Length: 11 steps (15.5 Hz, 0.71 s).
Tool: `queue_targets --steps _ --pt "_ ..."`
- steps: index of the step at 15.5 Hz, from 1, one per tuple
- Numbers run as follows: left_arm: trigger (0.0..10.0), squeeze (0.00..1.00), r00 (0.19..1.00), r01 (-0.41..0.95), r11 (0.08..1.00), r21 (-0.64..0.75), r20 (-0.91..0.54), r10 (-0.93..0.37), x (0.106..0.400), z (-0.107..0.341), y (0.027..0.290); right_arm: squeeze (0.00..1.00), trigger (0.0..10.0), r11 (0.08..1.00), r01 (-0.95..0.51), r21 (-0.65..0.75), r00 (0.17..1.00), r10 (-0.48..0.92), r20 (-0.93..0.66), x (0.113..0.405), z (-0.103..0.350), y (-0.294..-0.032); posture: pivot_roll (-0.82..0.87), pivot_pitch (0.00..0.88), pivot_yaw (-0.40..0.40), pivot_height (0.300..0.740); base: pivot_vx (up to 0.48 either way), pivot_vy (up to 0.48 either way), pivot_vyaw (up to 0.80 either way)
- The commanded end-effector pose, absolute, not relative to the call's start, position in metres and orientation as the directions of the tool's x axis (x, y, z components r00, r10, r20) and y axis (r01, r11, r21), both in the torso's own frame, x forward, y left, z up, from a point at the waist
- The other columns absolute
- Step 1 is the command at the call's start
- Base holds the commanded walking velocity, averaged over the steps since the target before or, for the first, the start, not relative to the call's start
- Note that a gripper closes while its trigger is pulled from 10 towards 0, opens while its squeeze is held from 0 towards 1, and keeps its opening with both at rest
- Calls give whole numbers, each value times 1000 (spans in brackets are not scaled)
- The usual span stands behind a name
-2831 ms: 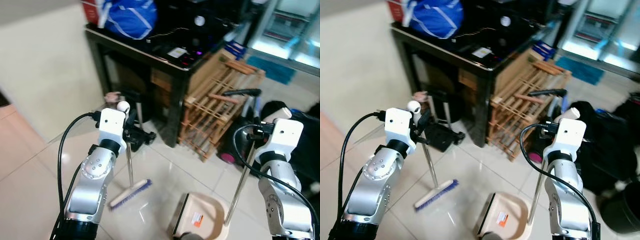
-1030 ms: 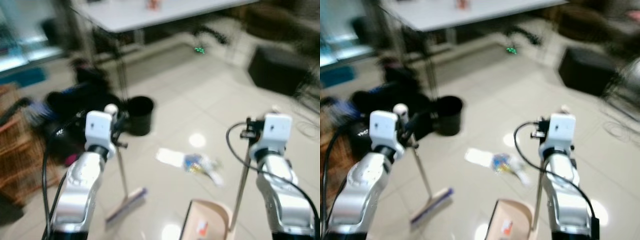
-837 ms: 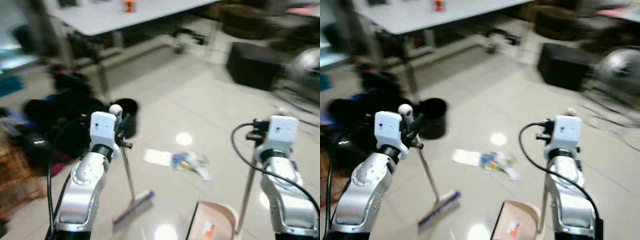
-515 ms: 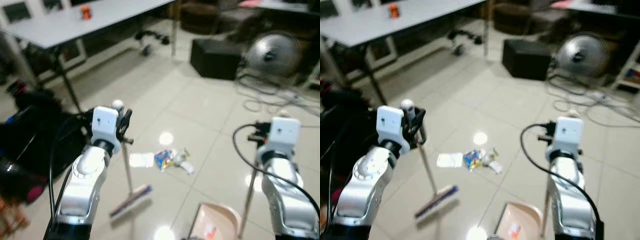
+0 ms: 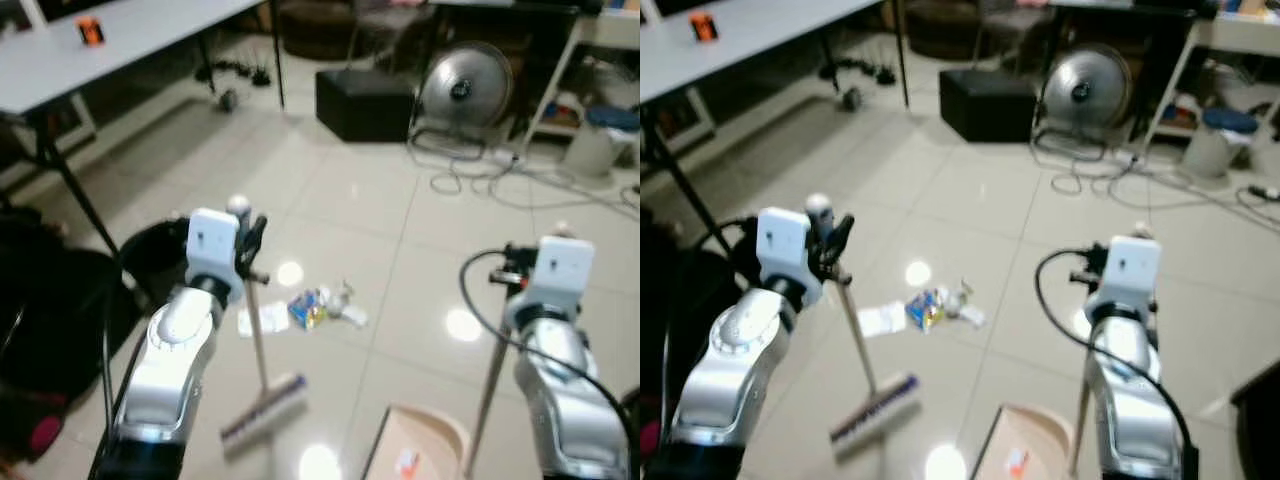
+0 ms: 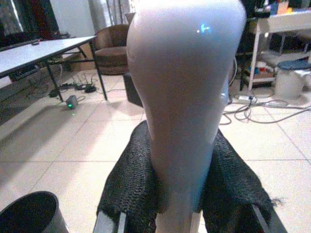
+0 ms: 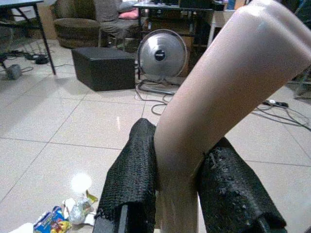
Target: Sweep floor
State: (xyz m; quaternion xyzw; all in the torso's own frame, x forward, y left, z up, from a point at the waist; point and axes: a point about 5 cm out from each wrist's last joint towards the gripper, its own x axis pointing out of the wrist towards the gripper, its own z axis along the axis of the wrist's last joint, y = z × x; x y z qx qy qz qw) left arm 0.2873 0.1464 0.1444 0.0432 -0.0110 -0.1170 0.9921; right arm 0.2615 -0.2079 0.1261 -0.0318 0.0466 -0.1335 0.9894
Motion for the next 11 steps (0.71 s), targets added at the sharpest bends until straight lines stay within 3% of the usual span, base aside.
queue_targets --steps 1,7,8,11 --pt "10000 0 977 204 972 120 44 -211 288 152 155 0 10000 975 210 -73 977 -213 -32 267 138 -197 -7 0 23 740 0 371 0" --pt "10000 0 979 192 975 115 50 -198 289 153 156 0 10000 976 204 -75 979 -203 17 272 147 -201 -3 0 22 740 0 376 0" --pt "10000 0 978 193 972 132 56 -201 289 155 156 0 10000 976 204 -73 979 -203 21 274 149 -201 -2 0 23 740 0 0 0" --pt "10000 0 978 179 971 158 75 -193 289 158 155 0 10000 978 197 -71 980 -195 33 276 153 -199 -4 0 24 740 0 -480 0"
